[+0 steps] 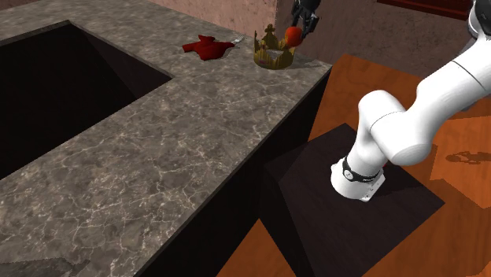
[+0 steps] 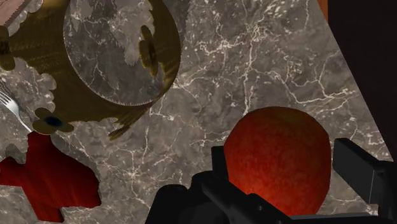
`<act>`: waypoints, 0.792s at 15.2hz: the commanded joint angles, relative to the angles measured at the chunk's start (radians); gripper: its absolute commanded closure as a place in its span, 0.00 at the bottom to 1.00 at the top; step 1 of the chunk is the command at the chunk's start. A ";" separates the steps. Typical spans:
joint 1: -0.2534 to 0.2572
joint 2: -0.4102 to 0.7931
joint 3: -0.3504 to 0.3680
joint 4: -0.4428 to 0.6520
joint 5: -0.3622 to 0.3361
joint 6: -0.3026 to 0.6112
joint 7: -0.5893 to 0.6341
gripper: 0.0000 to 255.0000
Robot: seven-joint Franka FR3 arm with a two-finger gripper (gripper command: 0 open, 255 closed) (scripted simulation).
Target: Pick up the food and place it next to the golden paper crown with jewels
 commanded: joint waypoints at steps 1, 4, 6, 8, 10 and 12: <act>0.020 0.012 -0.059 0.041 0.001 -0.003 -0.051 1.00; 0.063 0.027 -0.154 0.114 0.004 -0.014 -0.126 1.00; 0.103 0.036 -0.225 0.168 0.007 -0.022 -0.174 1.00; 0.113 0.034 -0.245 0.167 0.001 -0.013 -0.181 1.00; 0.113 0.031 -0.256 0.144 -0.007 0.011 -0.178 1.00; 0.113 0.028 -0.268 0.121 -0.015 0.035 -0.175 1.00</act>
